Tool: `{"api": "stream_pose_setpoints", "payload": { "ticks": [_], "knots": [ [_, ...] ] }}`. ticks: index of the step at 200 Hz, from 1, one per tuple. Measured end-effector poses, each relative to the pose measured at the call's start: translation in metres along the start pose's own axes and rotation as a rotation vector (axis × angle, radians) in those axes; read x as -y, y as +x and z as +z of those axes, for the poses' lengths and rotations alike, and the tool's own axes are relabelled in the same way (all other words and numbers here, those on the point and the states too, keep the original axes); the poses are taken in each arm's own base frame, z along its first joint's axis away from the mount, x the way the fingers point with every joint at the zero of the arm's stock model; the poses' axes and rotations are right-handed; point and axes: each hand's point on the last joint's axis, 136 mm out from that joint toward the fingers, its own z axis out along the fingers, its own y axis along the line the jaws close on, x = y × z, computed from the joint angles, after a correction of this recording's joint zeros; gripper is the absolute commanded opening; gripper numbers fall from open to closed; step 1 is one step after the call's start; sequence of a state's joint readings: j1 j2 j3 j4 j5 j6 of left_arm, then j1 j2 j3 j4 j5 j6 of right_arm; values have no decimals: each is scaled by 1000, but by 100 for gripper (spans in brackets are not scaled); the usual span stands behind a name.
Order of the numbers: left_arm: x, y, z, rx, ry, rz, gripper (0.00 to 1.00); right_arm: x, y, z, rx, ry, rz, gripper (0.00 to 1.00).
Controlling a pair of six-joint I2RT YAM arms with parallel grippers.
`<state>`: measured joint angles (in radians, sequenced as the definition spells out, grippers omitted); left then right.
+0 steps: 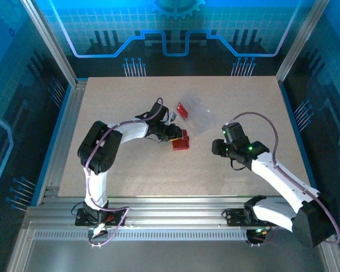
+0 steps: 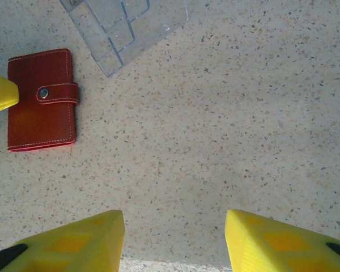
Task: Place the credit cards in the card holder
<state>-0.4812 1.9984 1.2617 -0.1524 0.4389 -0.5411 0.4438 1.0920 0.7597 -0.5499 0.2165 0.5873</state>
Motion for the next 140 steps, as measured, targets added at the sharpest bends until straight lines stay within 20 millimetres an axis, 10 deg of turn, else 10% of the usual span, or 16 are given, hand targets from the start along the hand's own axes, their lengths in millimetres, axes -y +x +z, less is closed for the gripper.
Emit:
{"api": "stream_pose_setpoints", "payload": {
  "ticks": [140],
  "knots": [
    [0,38,20,-62,-90,172,26,-41,-11,11,-38,0,-139,73]
  ]
}}
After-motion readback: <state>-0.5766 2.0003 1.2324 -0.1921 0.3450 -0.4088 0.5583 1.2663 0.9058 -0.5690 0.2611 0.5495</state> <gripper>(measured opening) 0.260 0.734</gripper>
